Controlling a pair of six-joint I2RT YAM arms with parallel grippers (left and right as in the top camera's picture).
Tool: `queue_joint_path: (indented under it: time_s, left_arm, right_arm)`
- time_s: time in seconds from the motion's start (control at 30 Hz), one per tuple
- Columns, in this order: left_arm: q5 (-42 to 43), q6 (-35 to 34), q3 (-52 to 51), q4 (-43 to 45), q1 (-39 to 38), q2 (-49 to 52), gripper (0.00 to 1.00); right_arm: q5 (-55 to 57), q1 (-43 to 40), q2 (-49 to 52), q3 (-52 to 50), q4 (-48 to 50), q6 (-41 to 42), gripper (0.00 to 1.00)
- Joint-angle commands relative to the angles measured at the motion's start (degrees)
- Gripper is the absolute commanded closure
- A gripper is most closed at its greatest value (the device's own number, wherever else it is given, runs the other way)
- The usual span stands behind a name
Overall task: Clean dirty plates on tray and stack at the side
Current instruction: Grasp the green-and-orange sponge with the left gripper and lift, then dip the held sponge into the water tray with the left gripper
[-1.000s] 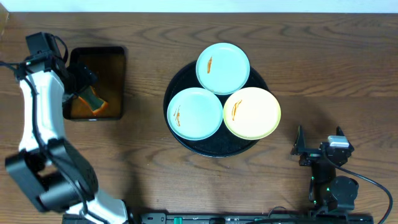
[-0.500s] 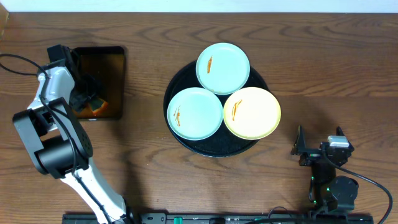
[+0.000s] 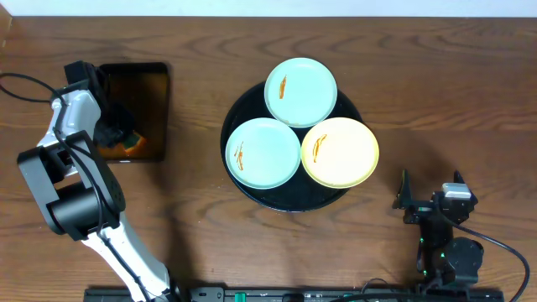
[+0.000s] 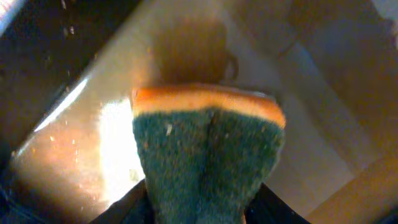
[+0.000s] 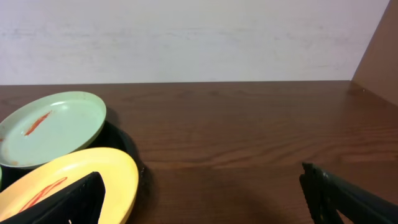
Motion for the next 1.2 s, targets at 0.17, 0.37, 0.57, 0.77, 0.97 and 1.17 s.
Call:
queue_joint_path:
  time_s: [0.17, 0.37, 0.57, 0.77, 0.97, 1.17]
  left_arm:
    - [-0.26, -0.07, -2.19, -0.35, 0.17, 0.44, 0.56]
    - [-0.22, -0.07, -1.75, 0.7, 0.17, 0.31, 0.77]
    - [6.01, -0.07, 1.73, 2.27, 0.17, -4.55, 0.92]
    - [8.13, -0.02, 2.12, 13.18, 0.02, -13.99, 0.92]
    - [8.09, 8.39, 1.38, 18.56, 0.02, -12.94, 0.92]
    - [8.11, 9.62, 0.24, 19.61, 0.02, -4.52, 0.92]
  right_arm:
    - [0.15, 0.85, -0.22, -0.09, -0.22, -0.63, 0.01]
    - [0.15, 0.85, -0.24, -0.09, -0.22, -0.63, 0.01]
    - [0.15, 0.85, -0.22, -0.09, -0.22, -0.63, 0.01]
    - [0.15, 0.85, -0.22, -0.09, -0.22, -0.63, 0.01]
    - [0.15, 0.85, -0.22, -0.09, -0.22, -0.63, 0.01]
    - [0.15, 0.85, -0.24, -0.09, -0.22, -0.63, 0.01]
